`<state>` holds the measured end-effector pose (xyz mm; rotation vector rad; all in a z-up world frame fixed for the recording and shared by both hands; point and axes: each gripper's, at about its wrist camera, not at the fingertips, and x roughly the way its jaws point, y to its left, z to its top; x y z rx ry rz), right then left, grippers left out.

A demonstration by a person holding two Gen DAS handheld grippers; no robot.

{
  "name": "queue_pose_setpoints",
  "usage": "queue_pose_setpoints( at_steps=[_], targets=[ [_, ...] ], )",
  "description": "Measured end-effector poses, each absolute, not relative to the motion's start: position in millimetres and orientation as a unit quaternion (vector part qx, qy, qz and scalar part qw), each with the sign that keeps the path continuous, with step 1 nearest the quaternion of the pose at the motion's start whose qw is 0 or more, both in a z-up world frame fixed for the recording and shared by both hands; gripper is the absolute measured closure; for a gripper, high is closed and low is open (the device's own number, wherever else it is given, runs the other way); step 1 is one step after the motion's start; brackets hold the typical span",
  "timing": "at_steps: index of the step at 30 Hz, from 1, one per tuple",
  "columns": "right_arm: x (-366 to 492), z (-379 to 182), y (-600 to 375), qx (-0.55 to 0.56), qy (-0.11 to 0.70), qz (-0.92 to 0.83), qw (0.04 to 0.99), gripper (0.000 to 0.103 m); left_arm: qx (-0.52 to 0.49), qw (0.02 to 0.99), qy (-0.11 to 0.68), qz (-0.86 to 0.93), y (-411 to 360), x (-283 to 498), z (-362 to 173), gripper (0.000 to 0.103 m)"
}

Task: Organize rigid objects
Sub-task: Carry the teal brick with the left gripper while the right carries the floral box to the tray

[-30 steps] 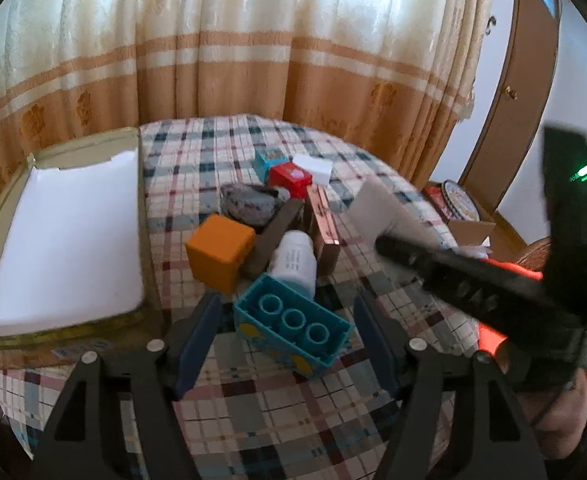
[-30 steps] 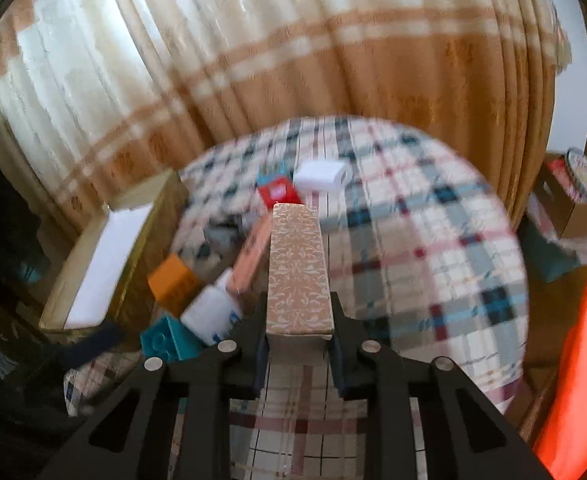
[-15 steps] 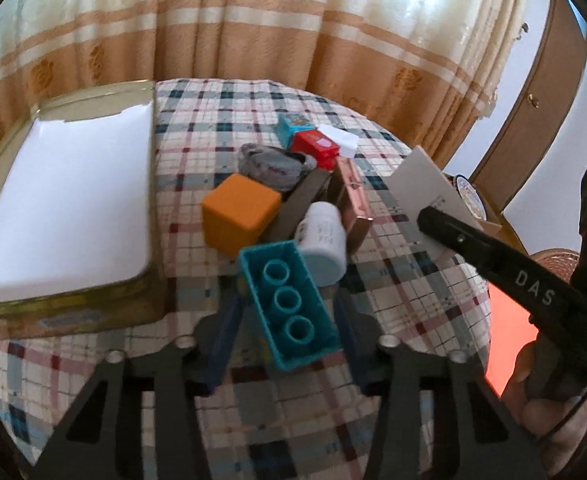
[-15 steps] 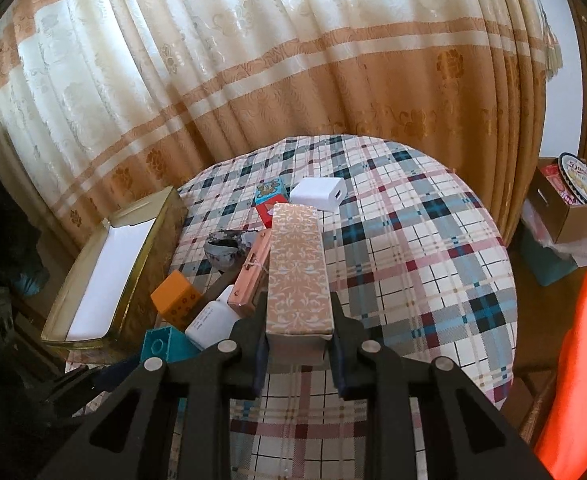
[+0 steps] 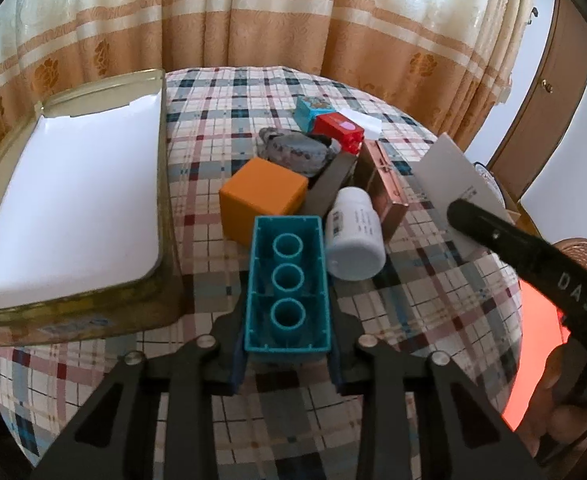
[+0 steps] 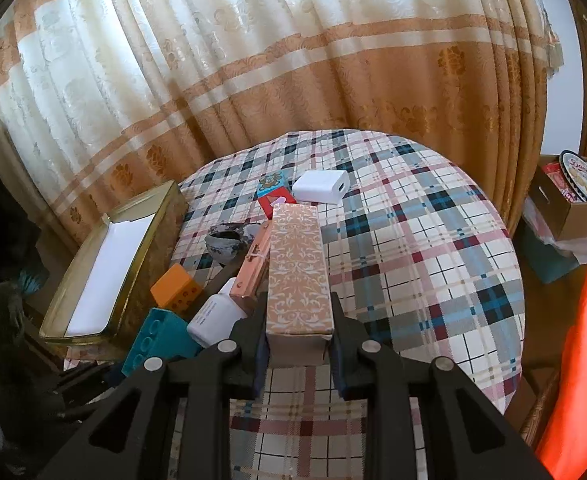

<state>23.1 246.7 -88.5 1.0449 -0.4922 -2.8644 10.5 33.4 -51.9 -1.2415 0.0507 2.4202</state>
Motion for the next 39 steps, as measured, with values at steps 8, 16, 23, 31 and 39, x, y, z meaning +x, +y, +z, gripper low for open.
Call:
queue_pose_setpoints(
  at_steps=[8,16,23,31,39],
  targets=[
    [27.5,-81.2,246.9,0.321,-0.158,-0.934,0.024,0.075,-0.413,0.240,-0.007,0.879,23.7,17.3,-41.3,0.072],
    [30.1,-74.1,246.7,0.306,-0.154,-0.939,0.024,0.075,-0.379,0.255,-0.016,0.889,18.0,21.3,-27.1,0.072],
    [33.3,-67.4,244.7,0.294,-0.151,-0.944,0.024,0.075,-0.355,0.243,-0.028,0.902,8.7,22.6,-13.9,0.072],
    [20.8,-45.5,206.0,0.272,-0.121,-0.952,0.069,0.075,-0.315,0.189,-0.037,0.929,-24.9,10.4,10.1,0.072],
    [-5.9,-35.4,134.6,0.268,-0.087,-0.950,0.134,0.075,-0.306,0.089,-0.038,0.947,-75.1,-15.8,12.1,0.072]
  ],
)
